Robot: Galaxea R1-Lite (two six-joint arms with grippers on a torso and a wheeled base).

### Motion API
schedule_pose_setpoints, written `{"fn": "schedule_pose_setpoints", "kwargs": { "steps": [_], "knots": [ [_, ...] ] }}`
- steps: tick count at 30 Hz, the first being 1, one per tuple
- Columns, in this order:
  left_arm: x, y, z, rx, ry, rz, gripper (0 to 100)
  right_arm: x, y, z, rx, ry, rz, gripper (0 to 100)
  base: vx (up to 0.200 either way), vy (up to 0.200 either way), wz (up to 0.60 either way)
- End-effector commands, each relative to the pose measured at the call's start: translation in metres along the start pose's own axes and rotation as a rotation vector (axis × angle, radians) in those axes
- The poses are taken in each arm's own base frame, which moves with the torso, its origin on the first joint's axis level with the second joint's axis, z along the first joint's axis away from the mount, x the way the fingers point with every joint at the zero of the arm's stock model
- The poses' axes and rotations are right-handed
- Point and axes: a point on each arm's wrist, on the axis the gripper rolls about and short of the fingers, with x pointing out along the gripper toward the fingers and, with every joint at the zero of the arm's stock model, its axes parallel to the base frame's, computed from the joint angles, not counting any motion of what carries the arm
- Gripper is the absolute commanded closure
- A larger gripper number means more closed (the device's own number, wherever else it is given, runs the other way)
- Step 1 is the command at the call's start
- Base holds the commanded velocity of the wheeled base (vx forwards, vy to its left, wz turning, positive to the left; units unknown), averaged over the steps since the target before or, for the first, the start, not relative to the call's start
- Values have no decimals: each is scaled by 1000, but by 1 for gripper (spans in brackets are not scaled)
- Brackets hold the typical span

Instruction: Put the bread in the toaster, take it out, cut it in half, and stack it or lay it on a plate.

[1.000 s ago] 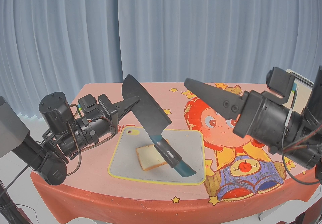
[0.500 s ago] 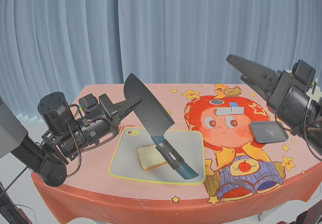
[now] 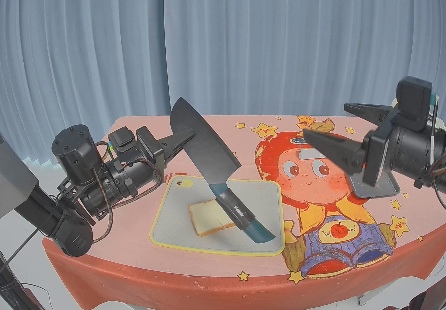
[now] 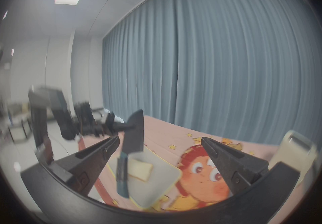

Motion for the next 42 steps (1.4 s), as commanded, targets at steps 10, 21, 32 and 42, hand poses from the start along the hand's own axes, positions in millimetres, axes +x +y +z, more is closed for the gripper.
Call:
{"fn": "schedule_pose_setpoints", "kwargs": {
  "steps": [10, 21, 32, 42],
  "knots": [
    [6, 5, 1, -2, -30, 16, 100, -2, 102, -53, -779, 233, -228, 0, 0, 0, 0],
    [14, -5, 12, 8, -128, 24, 100, 25, 152, -99, -822, 210, -422, 0, 0, 0, 0],
    [20, -11, 16, -2, -178, 68, 100, 31, 165, -133, -987, 284, -526, 0, 0, 0, 0],
    [21, -12, 10, -6, -161, 66, 100, 65, 175, -130, -959, 279, -577, 0, 0, 0, 0]
  ]
}}
